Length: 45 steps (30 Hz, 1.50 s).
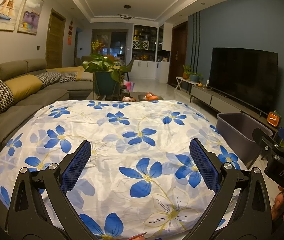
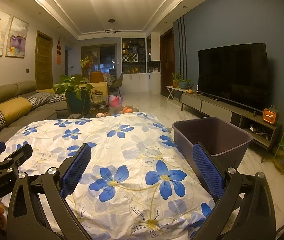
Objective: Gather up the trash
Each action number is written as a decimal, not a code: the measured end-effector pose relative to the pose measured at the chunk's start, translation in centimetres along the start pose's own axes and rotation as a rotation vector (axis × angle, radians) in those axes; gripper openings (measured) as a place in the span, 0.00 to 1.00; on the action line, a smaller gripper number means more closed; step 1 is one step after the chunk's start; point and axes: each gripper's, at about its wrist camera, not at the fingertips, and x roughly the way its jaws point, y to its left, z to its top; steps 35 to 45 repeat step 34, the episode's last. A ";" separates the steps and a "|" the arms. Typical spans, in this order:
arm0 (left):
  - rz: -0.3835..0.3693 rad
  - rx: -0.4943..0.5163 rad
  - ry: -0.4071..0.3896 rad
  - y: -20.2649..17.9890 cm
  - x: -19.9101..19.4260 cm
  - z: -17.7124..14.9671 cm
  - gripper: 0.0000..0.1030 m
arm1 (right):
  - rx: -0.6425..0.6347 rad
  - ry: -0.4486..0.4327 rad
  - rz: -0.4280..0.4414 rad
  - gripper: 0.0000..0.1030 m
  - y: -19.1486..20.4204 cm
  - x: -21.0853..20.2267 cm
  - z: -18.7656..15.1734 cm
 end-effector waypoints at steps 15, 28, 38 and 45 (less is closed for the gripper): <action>0.000 0.017 -0.011 -0.8 0.4 -0.7 0.76 | 0.006 0.001 -0.007 0.95 -0.3 -0.1 -0.2; -0.003 0.026 0.003 -0.4 0.7 -1.0 0.89 | 0.013 0.004 -0.015 0.95 -0.1 0.0 -0.5; -0.008 0.001 0.013 0.0 1.0 -0.9 0.90 | 0.014 0.006 -0.015 0.95 -0.1 0.0 -0.5; -0.008 0.001 0.013 0.0 1.0 -0.9 0.90 | 0.014 0.006 -0.015 0.95 -0.1 0.0 -0.5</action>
